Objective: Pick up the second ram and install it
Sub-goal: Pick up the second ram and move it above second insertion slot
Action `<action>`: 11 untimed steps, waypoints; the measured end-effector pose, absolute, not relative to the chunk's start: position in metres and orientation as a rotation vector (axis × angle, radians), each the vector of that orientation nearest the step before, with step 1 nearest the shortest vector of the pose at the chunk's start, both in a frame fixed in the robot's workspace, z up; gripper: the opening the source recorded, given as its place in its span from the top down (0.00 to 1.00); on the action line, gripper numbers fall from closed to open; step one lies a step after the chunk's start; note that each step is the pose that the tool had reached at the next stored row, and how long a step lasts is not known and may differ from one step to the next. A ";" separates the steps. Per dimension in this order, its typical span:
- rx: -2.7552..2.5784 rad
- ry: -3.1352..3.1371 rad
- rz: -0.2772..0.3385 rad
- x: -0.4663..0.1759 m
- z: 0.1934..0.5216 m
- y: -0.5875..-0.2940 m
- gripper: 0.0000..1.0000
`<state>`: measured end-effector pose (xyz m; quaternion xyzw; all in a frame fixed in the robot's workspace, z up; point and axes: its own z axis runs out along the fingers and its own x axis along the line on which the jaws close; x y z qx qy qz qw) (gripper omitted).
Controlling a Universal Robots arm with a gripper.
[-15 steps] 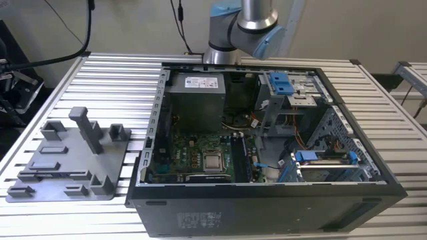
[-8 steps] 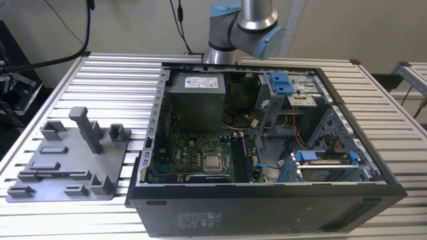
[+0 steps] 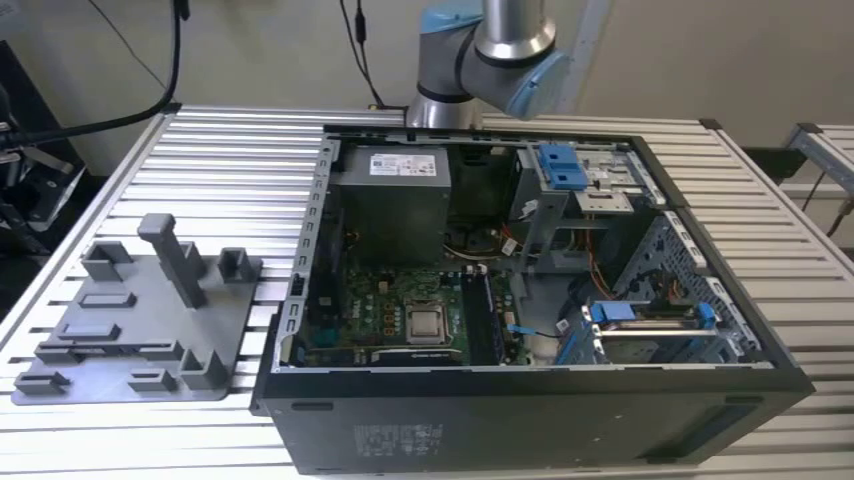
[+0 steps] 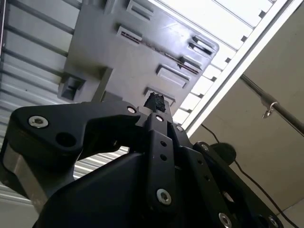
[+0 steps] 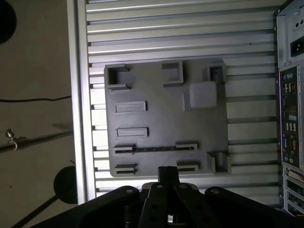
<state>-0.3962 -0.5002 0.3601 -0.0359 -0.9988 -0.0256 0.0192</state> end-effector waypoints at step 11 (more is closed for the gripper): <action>-0.008 -3.101 -0.071 -0.396 0.360 -0.500 0.89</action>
